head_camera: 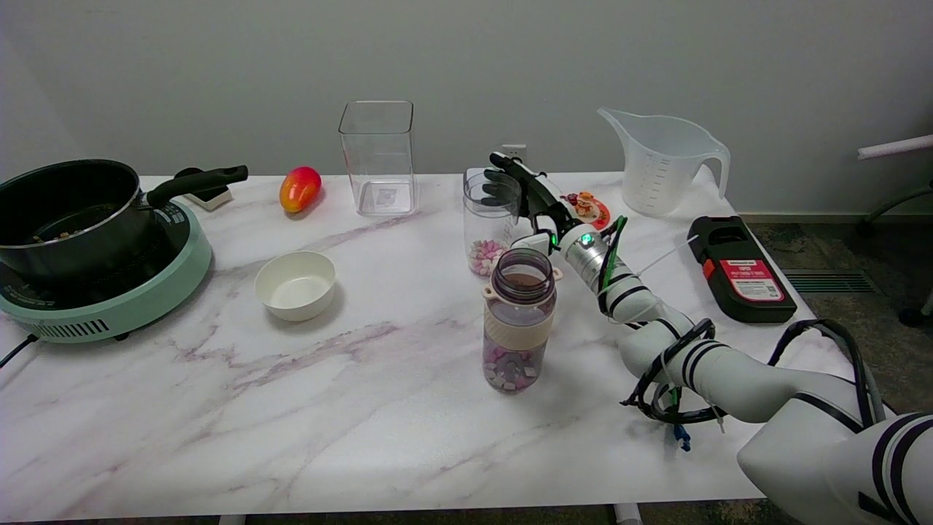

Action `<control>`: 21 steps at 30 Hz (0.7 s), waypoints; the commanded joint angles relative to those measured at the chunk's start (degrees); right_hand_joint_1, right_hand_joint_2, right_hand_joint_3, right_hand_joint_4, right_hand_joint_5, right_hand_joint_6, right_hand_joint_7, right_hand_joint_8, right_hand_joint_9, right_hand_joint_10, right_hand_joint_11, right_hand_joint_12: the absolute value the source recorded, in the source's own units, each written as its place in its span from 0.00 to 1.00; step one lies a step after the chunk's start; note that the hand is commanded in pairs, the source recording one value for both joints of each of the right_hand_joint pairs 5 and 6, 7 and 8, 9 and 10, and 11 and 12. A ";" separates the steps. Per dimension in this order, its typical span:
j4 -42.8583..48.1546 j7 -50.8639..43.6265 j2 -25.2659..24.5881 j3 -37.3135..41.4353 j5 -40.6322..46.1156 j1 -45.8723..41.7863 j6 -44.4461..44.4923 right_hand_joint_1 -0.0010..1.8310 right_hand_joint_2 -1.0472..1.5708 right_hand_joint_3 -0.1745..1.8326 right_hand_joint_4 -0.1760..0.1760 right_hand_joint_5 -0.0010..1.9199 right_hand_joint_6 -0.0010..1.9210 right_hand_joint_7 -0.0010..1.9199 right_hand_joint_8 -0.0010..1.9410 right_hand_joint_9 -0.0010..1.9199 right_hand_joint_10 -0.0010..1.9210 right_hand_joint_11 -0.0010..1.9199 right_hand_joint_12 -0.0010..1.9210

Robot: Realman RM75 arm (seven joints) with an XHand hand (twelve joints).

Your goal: Pick up the measuring cup.

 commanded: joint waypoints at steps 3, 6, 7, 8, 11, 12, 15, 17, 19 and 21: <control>-0.36 -0.34 -1.41 -0.50 -0.10 0.71 -0.78 0.70 0.00 0.66 0.50 0.07 0.07 0.14 0.14 0.18 0.18 0.24 0.24; -0.36 -0.39 -1.30 -0.50 -0.10 0.63 -0.66 0.71 0.02 0.62 0.50 0.06 0.06 0.17 0.17 0.18 0.18 0.23 0.23; -0.36 -0.39 -1.26 -0.47 -0.10 0.60 -0.62 0.72 0.04 0.61 0.50 0.06 0.06 0.18 0.18 0.18 0.18 0.23 0.23; -0.36 -0.39 -1.22 -0.42 -0.10 0.52 -0.58 0.73 0.06 0.60 0.50 0.06 0.06 0.20 0.20 0.18 0.18 0.22 0.22; -0.36 -0.39 -1.09 -0.15 -0.10 0.39 -0.42 0.75 0.18 0.53 0.50 0.06 0.06 0.26 0.26 0.24 0.24 0.23 0.23; -0.36 -0.39 -1.06 -0.10 -0.10 0.39 -0.42 0.76 0.20 0.52 0.50 0.06 0.06 0.27 0.27 0.25 0.25 0.23 0.23; -0.36 -0.39 -0.98 -0.10 -0.10 0.39 -0.42 0.77 0.28 0.46 0.50 0.07 0.07 0.32 0.32 0.31 0.31 0.24 0.24; -0.36 -0.39 -0.90 -0.10 -0.10 0.39 -0.42 0.78 0.33 0.44 0.50 0.09 0.09 0.35 0.35 0.34 0.34 0.26 0.26; -0.36 -0.39 -0.82 -0.10 -0.10 0.42 -0.42 0.79 0.37 0.42 0.50 0.10 0.10 0.37 0.37 0.36 0.36 0.27 0.27; -0.36 -0.39 -0.70 -0.02 -0.10 0.47 -0.45 0.79 0.40 0.40 0.50 0.12 0.12 0.39 0.38 0.38 0.38 0.29 0.29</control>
